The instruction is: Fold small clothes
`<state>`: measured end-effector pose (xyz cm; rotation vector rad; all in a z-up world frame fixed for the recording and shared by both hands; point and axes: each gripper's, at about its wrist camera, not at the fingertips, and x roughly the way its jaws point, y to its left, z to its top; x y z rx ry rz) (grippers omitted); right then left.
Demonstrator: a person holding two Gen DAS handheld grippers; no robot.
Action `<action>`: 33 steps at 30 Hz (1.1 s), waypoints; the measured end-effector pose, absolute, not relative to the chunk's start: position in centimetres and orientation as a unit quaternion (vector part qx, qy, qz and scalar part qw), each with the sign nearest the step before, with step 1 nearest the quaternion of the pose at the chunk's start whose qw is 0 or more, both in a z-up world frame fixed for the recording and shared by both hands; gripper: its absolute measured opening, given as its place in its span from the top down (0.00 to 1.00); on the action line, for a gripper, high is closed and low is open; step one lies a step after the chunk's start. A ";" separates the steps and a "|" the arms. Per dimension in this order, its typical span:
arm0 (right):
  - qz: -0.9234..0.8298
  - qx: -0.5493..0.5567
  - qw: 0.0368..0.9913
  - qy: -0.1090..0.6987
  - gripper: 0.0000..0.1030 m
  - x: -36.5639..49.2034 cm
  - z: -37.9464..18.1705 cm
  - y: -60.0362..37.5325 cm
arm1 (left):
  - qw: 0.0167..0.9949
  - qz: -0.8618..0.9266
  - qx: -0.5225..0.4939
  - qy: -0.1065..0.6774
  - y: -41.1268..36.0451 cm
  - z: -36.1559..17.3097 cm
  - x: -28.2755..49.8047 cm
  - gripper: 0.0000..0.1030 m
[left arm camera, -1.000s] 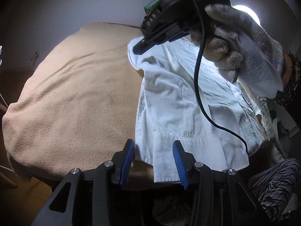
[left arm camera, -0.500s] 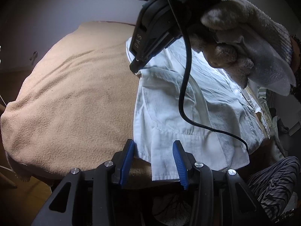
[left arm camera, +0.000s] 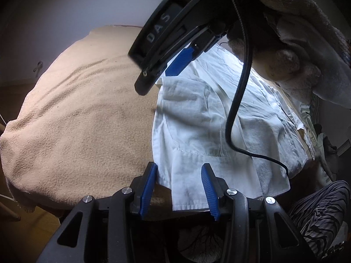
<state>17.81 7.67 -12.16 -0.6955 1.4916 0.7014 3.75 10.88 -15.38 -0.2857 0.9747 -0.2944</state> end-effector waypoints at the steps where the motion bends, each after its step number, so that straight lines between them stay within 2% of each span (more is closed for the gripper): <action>1: 0.301 -0.315 0.624 0.648 0.45 17.4 -12.4 8.0 | 0.863 -0.141 -0.137 0.466 10.9 -15.4 3.8 0.58; 2: 0.294 -0.326 0.624 0.646 0.46 16.9 -12.7 8.7 | 0.862 -0.141 -0.137 0.467 10.9 -15.5 3.8 0.58; 3: 0.288 -0.336 0.624 0.644 0.58 16.7 -13.0 9.0 | 0.862 -0.141 -0.137 0.468 10.9 -15.5 3.8 0.59; 4: 0.282 -0.345 0.621 0.645 0.77 16.6 -13.4 9.1 | 0.861 -0.142 -0.138 0.468 11.0 -15.6 3.8 0.59; 5: 0.277 -0.351 0.621 0.644 0.87 16.5 -13.6 9.1 | 0.861 -0.142 -0.138 0.468 11.0 -15.6 3.8 0.59; 7: 0.279 -0.351 0.628 0.637 0.96 16.5 -13.5 8.8 | 0.861 -0.143 -0.139 0.467 11.1 -15.5 3.7 0.60; 10: 0.281 -0.338 0.648 0.622 0.97 18.1 -12.4 8.5 | 0.863 -0.137 -0.139 0.466 11.2 -15.5 3.8 0.59; 16: 0.301 -0.288 0.655 0.630 0.97 20.5 -11.8 7.9 | 0.862 -0.129 -0.150 0.467 11.3 -15.9 4.6 0.58; 18: 0.308 -0.265 0.655 0.637 0.97 20.8 -12.1 7.7 | 0.860 -0.137 -0.167 0.462 11.6 -16.1 4.9 0.61; 19: 0.313 -0.254 0.651 0.643 0.96 21.0 -12.0 7.5 | 0.858 -0.141 -0.179 0.461 11.9 -16.2 5.1 0.67; 20: 0.320 -0.242 0.647 0.649 0.95 21.3 -11.8 7.4 | 0.851 -0.146 -0.195 0.465 12.3 -16.5 5.4 0.86; 21: 0.325 -0.228 0.649 0.648 0.88 21.7 -11.1 7.1 | 0.844 -0.149 -0.215 0.468 12.8 -16.8 5.6 0.92; 22: 0.326 -0.216 0.656 0.645 0.72 23.4 -10.7 5.9 | 0.838 -0.154 -0.238 0.466 13.3 -17.1 5.6 0.94; 24: 0.310 -0.203 0.679 0.634 0.53 25.0 -9.3 5.0 | 0.833 -0.165 -0.262 0.459 13.7 -17.0 5.4 0.98; 27: 0.280 -0.192 0.694 0.635 0.52 27.4 -9.1 4.4 | 0.839 -0.189 -0.261 0.439 13.5 -15.8 4.7 0.99; 33: 0.247 -0.187 0.697 0.646 0.52 28.8 -13.2 5.9 | 0.854 -0.229 -0.220 0.411 11.9 -13.0 3.2 0.99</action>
